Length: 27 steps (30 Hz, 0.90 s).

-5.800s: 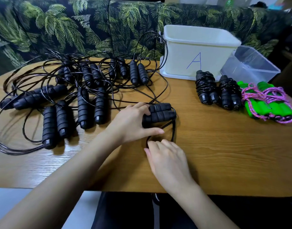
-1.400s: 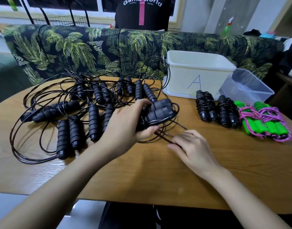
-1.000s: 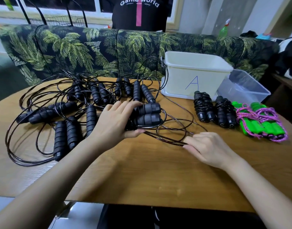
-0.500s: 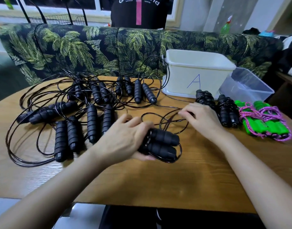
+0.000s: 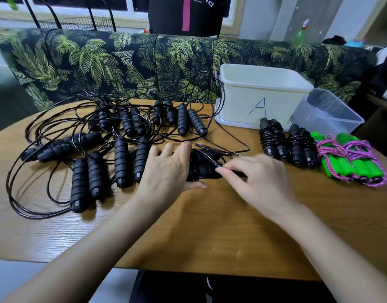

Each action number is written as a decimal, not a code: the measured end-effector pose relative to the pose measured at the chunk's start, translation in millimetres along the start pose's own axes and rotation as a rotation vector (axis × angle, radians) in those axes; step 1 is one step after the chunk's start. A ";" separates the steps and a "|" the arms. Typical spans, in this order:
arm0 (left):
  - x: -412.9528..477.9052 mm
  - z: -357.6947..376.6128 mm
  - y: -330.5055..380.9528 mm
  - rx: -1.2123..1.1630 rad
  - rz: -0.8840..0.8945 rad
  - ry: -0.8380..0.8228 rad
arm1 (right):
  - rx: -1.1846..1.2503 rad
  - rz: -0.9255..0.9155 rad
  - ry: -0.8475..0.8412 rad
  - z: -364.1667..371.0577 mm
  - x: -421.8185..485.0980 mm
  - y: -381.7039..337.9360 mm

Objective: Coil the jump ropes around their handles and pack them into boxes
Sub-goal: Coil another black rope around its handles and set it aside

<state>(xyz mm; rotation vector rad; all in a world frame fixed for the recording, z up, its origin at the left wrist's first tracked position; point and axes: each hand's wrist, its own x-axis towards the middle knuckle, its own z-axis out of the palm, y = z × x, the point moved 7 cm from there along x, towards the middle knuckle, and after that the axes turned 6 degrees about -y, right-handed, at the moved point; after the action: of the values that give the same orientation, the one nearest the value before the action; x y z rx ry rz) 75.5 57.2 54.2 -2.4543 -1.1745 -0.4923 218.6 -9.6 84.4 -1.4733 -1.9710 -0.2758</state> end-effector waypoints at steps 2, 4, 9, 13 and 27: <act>1.8 -0.6 -2.7 0.001 -0.041 -0.025 | -0.007 0.016 -0.035 1.1 -12.6 6.2; 4.8 0.0 -6.4 0.002 -0.101 -0.052 | -0.045 -0.019 -0.048 2.8 -22.5 3.0; 8.8 2.4 -22.3 -0.047 -0.235 -0.104 | -0.198 -0.102 0.007 -1.4 -38.7 -6.4; 14.2 2.1 -32.5 -0.199 -0.313 -0.172 | -0.252 -0.151 -0.005 10.1 -46.2 -9.4; 9.7 1.5 -12.7 -0.696 -0.194 -0.078 | -0.376 -0.271 0.051 64.9 -47.3 -26.7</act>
<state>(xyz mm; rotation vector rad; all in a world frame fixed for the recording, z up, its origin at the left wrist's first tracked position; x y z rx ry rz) 71.3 71.8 59.6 -2.9550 -1.4675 -1.0137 177.3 -21.5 11.6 -1.3961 -2.1584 -0.8331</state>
